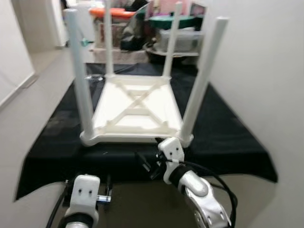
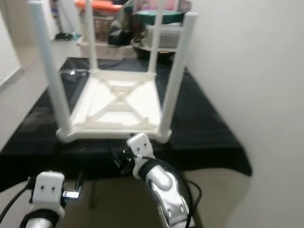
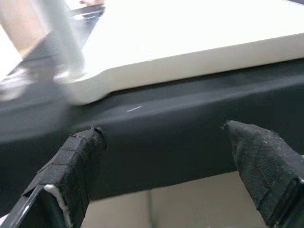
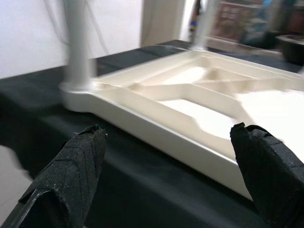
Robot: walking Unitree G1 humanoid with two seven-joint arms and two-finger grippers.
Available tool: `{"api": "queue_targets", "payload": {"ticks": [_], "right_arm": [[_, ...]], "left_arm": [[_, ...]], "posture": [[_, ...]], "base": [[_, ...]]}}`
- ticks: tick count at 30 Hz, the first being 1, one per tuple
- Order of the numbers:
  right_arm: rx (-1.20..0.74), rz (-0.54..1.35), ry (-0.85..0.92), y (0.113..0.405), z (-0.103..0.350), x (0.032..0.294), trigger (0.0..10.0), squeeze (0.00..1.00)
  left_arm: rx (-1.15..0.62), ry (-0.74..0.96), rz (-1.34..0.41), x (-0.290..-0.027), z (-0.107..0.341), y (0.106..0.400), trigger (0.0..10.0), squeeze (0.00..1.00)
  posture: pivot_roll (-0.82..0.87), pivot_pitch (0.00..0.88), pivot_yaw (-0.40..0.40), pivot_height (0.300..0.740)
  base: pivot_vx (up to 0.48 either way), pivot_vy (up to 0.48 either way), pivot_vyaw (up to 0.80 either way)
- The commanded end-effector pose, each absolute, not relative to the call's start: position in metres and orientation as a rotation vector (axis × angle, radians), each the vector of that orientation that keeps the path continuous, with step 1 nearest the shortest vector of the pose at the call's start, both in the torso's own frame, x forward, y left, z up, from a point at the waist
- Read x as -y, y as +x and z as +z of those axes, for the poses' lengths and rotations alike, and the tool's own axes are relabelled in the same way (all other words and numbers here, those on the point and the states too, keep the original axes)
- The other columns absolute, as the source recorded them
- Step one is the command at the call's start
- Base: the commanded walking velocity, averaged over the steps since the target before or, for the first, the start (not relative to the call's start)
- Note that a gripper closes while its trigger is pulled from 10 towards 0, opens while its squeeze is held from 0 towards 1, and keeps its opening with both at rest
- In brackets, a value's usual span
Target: Building children table
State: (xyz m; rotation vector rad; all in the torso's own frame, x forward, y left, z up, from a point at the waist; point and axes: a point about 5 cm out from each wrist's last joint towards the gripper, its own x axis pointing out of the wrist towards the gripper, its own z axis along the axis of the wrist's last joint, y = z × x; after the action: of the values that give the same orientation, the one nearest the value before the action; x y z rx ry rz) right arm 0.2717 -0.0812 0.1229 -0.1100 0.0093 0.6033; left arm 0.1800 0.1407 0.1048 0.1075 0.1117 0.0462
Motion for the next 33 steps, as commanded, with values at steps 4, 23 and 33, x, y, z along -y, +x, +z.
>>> {"api": "queue_targets", "payload": {"ticks": [4, 23, 33], "right_arm": [[-0.002, 0.568, -0.101, 0.276, 0.124, 0.089, 10.0, 0.00], [0.134, 0.117, 0.036, 0.334, 0.190, 0.136, 10.0, 0.00], [0.224, 0.185, 0.140, 0.342, 0.223, 0.117, 10.0, 0.00]], "left_arm": [[-0.134, 0.083, 0.061, -0.142, 0.101, 0.179, 10.0, 0.00], [-0.135, 0.079, 0.057, -0.142, 0.102, 0.178, 10.0, 0.00], [-0.140, 0.086, 0.052, -0.142, 0.102, 0.177, 10.0, 0.00]], "posture": [[-0.01, 0.026, -0.036, 0.734], [0.00, 0.046, -0.029, 0.734], [0.00, 0.051, -0.027, 0.734]], "base": [[0.000, 0.000, 0.00], [0.000, 0.000, 0.00], [0.000, 0.000, 0.00]]}}
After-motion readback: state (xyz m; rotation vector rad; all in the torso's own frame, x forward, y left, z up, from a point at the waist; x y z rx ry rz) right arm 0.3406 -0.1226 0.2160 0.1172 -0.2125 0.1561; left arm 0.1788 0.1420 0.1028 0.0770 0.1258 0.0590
